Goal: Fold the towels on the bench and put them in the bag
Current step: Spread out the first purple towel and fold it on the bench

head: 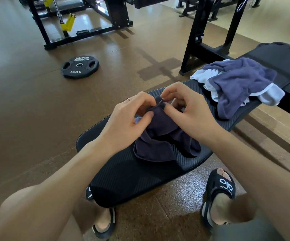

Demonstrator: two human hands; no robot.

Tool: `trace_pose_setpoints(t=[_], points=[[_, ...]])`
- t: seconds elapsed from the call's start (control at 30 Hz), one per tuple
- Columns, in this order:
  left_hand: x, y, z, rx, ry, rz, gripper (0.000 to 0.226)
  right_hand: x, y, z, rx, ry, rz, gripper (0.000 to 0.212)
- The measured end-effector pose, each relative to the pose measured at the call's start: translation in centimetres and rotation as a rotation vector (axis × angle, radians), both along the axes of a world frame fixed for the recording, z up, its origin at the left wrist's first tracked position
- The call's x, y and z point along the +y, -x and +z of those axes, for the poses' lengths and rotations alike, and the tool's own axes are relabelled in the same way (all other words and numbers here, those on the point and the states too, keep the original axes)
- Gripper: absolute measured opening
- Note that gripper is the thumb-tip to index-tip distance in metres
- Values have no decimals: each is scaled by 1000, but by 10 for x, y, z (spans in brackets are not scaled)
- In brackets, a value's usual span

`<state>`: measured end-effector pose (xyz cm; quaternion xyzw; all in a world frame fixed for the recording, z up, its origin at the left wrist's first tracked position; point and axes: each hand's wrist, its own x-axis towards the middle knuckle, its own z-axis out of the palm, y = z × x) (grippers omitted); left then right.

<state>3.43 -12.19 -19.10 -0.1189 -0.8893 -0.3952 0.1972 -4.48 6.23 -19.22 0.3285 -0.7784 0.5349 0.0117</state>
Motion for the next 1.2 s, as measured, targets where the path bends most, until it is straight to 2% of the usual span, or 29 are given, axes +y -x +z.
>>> trace_pose_setpoints(t=[0.1,0.27,0.33,0.43,0.5,0.6,0.77,0.93,1.07,1.2], points=[[1,0,0,-5,-36,-19,20,1,-2,3,48,-24,4,29],[1,2,-3,-52,-30,-62,19,1,2,4,89,-45,5,18],[-3,4,-6,-52,76,-92,14,2,2,5,74,-34,-33,18],[-8,7,-15,-69,325,-104,23,4,4,6,85,0,-93,20],[-11,9,-24,-93,457,-21,26,6,5,9,141,3,-146,19],[-12,11,-28,-112,506,134,22,10,7,14,196,6,-238,16],[-19,6,-21,-88,547,160,17,17,14,17,7,94,-369,18],[-26,-7,-4,-25,720,123,22,36,18,27,-147,177,-457,16],[-37,-20,24,-36,695,99,28,51,20,39,-198,234,-478,15],[-51,-32,48,-126,652,11,21,62,16,61,-199,261,-499,16]])
